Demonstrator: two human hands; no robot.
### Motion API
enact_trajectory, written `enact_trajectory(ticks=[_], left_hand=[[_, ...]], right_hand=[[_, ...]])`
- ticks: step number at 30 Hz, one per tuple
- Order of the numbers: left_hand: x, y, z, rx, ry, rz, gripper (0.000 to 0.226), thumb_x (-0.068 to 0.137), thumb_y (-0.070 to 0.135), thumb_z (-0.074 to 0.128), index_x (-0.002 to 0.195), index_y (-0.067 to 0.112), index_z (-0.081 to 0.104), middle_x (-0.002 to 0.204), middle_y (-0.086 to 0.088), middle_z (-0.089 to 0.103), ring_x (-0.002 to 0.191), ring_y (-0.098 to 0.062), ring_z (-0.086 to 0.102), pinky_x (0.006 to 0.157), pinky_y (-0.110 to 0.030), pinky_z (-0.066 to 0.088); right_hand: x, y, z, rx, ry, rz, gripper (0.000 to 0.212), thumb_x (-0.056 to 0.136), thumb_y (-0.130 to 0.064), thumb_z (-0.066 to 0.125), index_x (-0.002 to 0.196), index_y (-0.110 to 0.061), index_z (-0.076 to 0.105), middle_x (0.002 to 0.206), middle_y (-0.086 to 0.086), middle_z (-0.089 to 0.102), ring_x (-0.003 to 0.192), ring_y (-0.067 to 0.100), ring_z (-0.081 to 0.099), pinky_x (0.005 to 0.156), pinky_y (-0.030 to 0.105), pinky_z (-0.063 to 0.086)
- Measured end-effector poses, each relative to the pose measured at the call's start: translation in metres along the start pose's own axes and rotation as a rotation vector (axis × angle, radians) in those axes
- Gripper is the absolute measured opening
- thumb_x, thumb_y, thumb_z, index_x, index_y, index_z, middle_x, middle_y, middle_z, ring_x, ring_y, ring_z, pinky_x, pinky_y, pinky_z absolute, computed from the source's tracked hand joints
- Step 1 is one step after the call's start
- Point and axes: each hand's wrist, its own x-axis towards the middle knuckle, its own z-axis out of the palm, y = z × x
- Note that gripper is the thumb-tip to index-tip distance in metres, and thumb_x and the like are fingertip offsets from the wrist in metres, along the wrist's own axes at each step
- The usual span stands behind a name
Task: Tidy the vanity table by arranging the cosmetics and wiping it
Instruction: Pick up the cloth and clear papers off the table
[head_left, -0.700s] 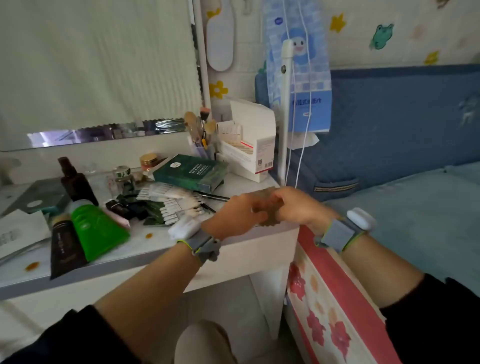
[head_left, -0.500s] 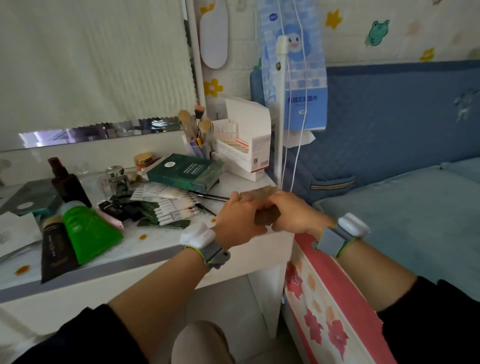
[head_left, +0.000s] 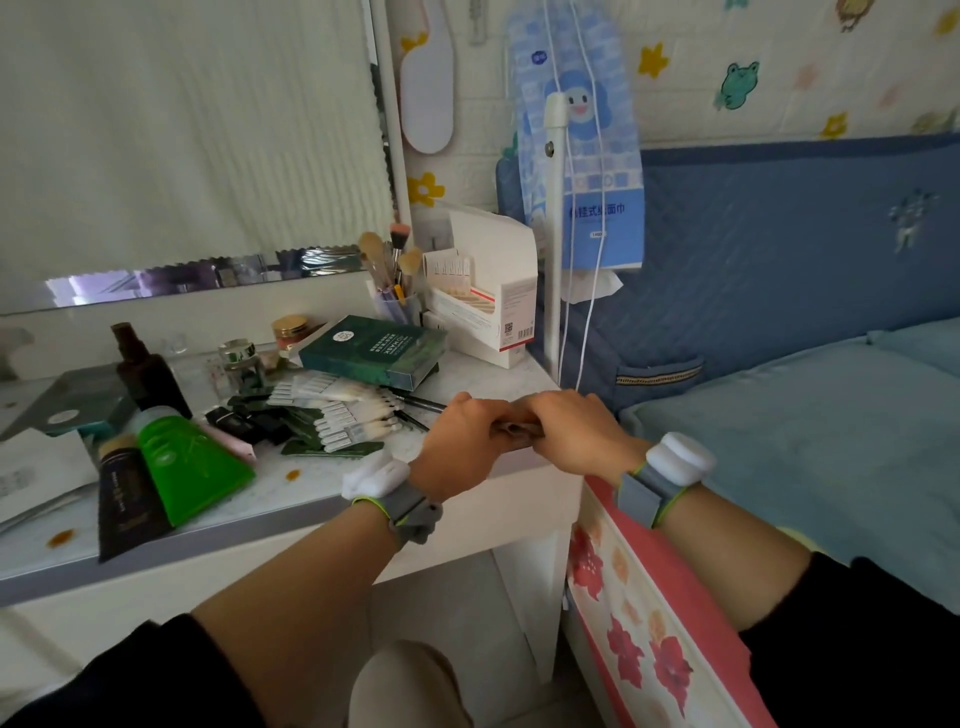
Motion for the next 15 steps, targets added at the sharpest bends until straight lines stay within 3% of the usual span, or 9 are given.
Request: enact_trajectory(ticks=[2, 5, 7, 10, 15], left_hand=[[-0.002, 0.000, -0.008, -0.076, 0.019, -0.049, 0.012, 0.086, 0.017, 0.065, 0.097, 0.016, 0.071, 0.082, -0.007, 0.067, 0.079, -0.023, 0.056, 0.073, -0.033, 0.047], [-0.002, 0.001, -0.016, -0.204, 0.039, -0.136, 0.016, 0.087, 0.017, 0.067, 0.102, 0.016, 0.069, 0.090, 0.000, 0.069, 0.079, -0.012, 0.058, 0.067, -0.013, 0.039], [-0.005, -0.002, -0.021, -0.228, 0.003, -0.180, 0.025, 0.087, 0.016, 0.066, 0.111, 0.016, 0.065, 0.101, 0.001, 0.069, 0.088, -0.012, 0.061, 0.076, -0.014, 0.042], [-0.009, -0.011, -0.023, -0.197, -0.026, -0.172, 0.032, 0.090, 0.003, 0.052, 0.119, 0.013, 0.059, 0.113, -0.002, 0.068, 0.103, -0.017, 0.062, 0.088, -0.021, 0.045], [-0.005, -0.021, -0.025, -0.149, -0.032, -0.184, 0.034, 0.093, -0.003, 0.041, 0.122, 0.009, 0.054, 0.114, -0.005, 0.069, 0.107, -0.021, 0.062, 0.087, -0.019, 0.042]], right_hand=[[-0.001, -0.006, -0.007, -0.004, 0.033, 0.016, 0.025, 0.085, -0.009, 0.048, 0.104, -0.021, 0.060, 0.107, 0.004, 0.063, 0.105, 0.029, 0.057, 0.084, 0.040, 0.036], [-0.001, -0.011, -0.018, 0.000, 0.096, 0.079, 0.021, 0.088, -0.006, 0.048, 0.101, -0.019, 0.059, 0.109, 0.005, 0.062, 0.105, 0.029, 0.056, 0.089, 0.040, 0.036], [0.002, -0.013, -0.023, 0.030, 0.130, 0.140, 0.022, 0.088, -0.004, 0.050, 0.100, -0.018, 0.060, 0.109, 0.005, 0.062, 0.106, 0.029, 0.057, 0.094, 0.041, 0.038], [0.008, -0.013, -0.026, 0.069, 0.181, 0.200, 0.019, 0.087, -0.002, 0.051, 0.097, -0.017, 0.056, 0.108, 0.005, 0.062, 0.104, 0.029, 0.057, 0.089, 0.039, 0.039], [0.016, -0.015, -0.025, 0.088, 0.256, 0.223, 0.019, 0.089, -0.005, 0.052, 0.106, -0.014, 0.055, 0.113, 0.006, 0.061, 0.104, 0.029, 0.057, 0.088, 0.040, 0.041]])
